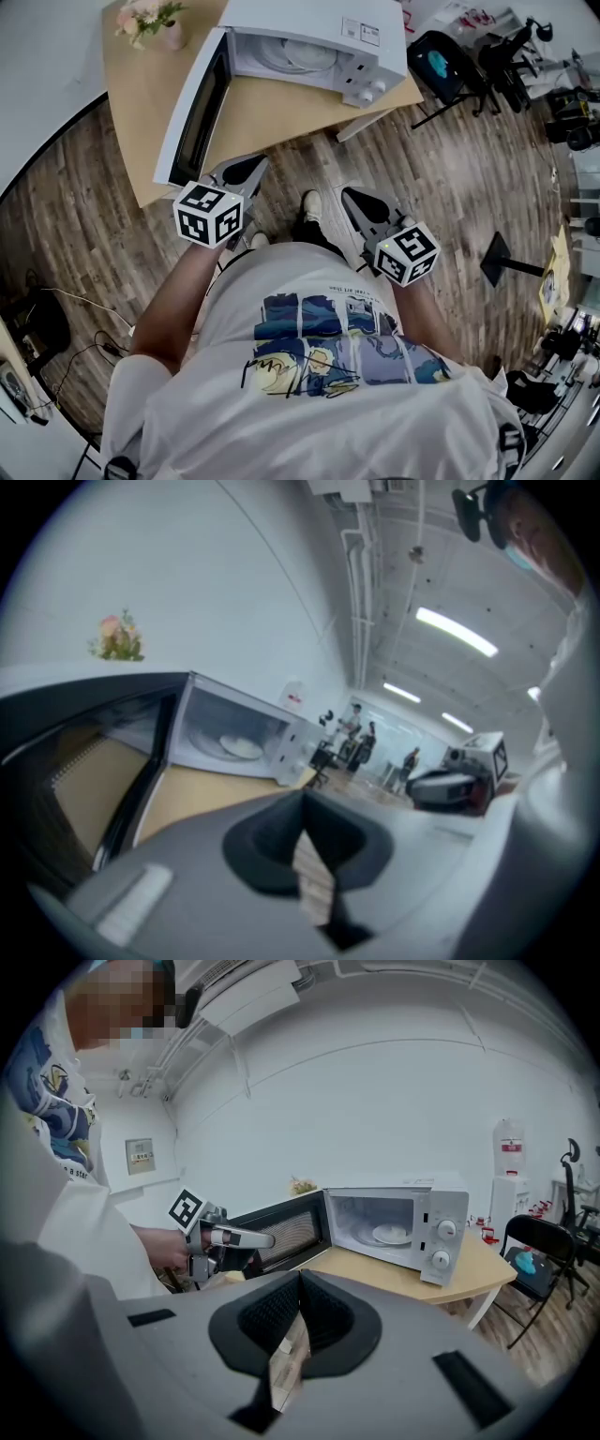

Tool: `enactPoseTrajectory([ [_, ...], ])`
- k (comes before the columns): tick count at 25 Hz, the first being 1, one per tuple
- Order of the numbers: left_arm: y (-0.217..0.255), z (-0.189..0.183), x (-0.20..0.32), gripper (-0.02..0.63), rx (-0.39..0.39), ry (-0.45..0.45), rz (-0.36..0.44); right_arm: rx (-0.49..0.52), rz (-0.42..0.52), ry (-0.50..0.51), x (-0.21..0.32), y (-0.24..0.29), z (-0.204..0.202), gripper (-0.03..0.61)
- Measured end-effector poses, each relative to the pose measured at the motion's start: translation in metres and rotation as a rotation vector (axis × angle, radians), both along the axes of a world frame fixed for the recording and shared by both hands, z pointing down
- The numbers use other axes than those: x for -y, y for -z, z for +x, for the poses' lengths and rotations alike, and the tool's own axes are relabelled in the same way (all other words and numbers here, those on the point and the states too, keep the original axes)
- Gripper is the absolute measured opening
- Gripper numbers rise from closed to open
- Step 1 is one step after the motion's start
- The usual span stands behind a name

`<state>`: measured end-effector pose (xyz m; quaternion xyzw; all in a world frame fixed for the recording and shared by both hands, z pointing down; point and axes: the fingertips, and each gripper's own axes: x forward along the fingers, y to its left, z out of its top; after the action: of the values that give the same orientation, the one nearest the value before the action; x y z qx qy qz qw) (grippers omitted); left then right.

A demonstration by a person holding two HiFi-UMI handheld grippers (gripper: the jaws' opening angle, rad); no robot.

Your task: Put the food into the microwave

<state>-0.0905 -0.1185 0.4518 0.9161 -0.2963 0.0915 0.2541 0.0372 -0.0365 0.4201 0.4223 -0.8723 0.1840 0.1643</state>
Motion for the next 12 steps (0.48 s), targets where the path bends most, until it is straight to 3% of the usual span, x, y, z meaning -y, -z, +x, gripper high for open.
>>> enactPoseTrajectory([
  [12, 0.004, -0.016, -0.023, 0.008, -0.027, -0.020, 0.008, -0.044, 0.017, 0.004, -0.020, 0.005, -0.020, 0.008],
])
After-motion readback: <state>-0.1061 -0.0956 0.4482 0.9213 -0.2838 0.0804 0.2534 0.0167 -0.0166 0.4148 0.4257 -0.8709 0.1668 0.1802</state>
